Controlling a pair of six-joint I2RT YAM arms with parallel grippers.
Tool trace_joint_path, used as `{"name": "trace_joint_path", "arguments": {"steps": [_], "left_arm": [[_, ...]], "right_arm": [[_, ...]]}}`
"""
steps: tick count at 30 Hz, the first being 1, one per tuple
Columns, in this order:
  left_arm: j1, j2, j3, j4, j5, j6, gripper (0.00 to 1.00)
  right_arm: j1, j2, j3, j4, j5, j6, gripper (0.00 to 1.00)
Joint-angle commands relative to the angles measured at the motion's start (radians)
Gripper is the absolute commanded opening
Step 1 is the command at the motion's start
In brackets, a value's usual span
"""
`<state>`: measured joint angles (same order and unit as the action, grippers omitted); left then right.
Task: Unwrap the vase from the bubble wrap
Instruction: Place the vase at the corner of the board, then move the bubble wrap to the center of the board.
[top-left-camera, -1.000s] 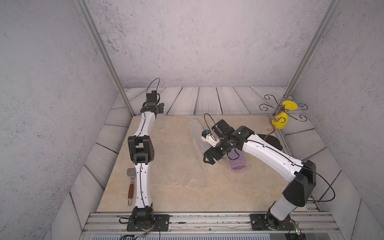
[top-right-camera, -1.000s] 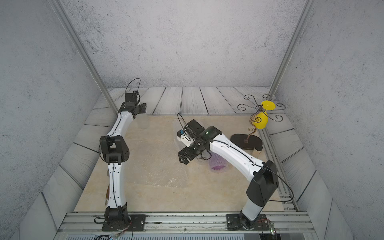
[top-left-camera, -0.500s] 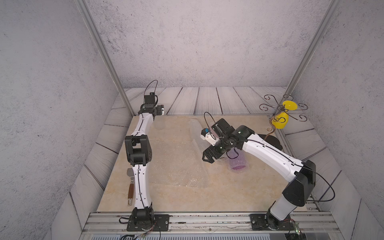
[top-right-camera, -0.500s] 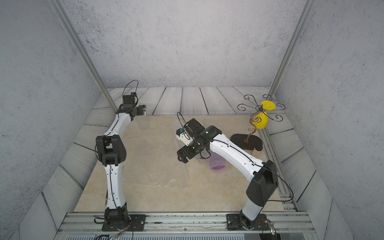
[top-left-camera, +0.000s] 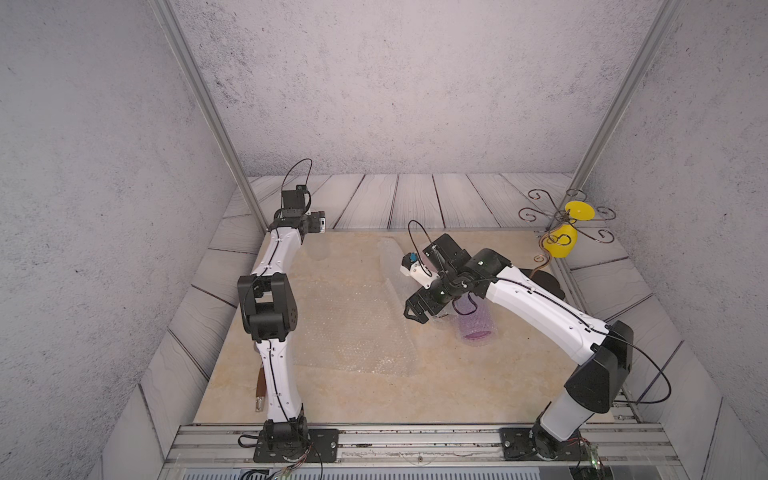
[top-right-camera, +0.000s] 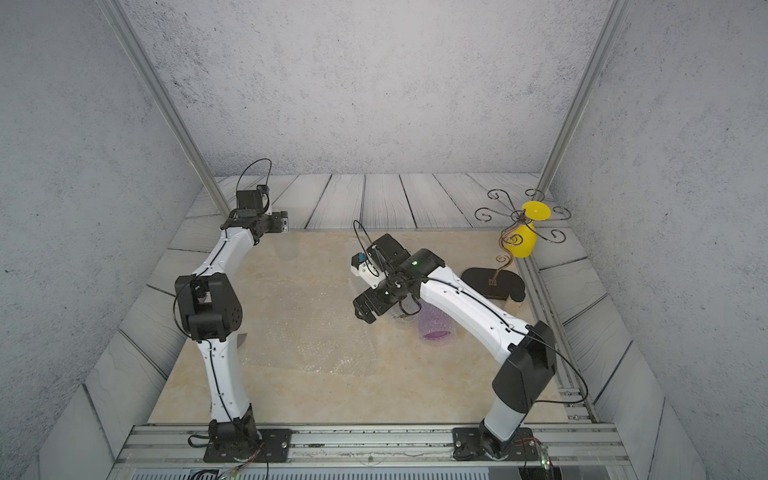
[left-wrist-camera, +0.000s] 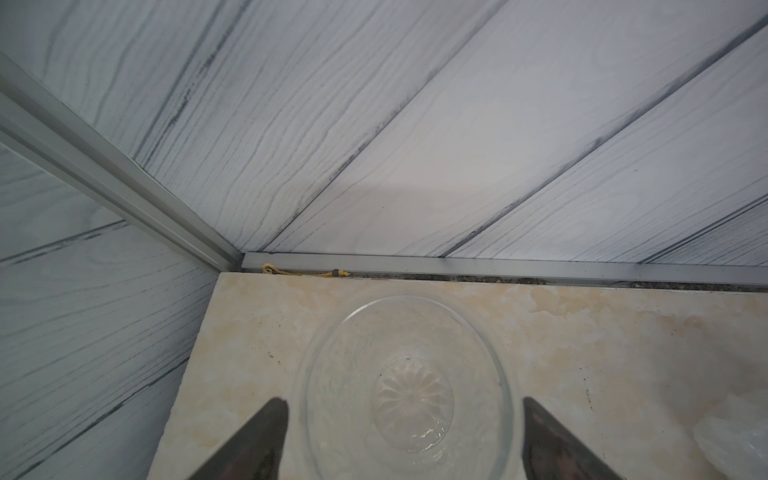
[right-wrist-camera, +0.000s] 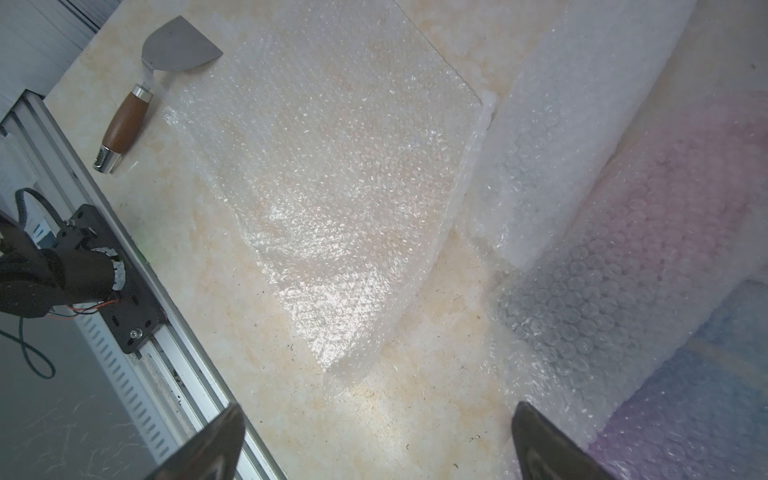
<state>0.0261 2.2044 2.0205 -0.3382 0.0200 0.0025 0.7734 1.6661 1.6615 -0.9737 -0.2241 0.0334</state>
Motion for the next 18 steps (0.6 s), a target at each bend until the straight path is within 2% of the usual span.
{"name": "trace_joint_path", "arguments": {"steps": [1, 11, 18], "left_arm": [[0.01, -0.037, -0.022, 0.009, 0.012, 0.02, 0.87], [0.01, -0.163, -0.199, 0.043, 0.007, -0.019, 0.87], [0.01, -0.295, -0.379, 0.071, 0.009, -0.061, 0.87]], "right_arm": [[0.007, -0.019, -0.005, -0.009, 0.019, -0.003, 0.99], [0.017, -0.032, -0.011, 0.004, 0.011, -0.008, 0.99], [0.017, -0.051, -0.025, 0.016, 0.022, -0.013, 0.99]]}}
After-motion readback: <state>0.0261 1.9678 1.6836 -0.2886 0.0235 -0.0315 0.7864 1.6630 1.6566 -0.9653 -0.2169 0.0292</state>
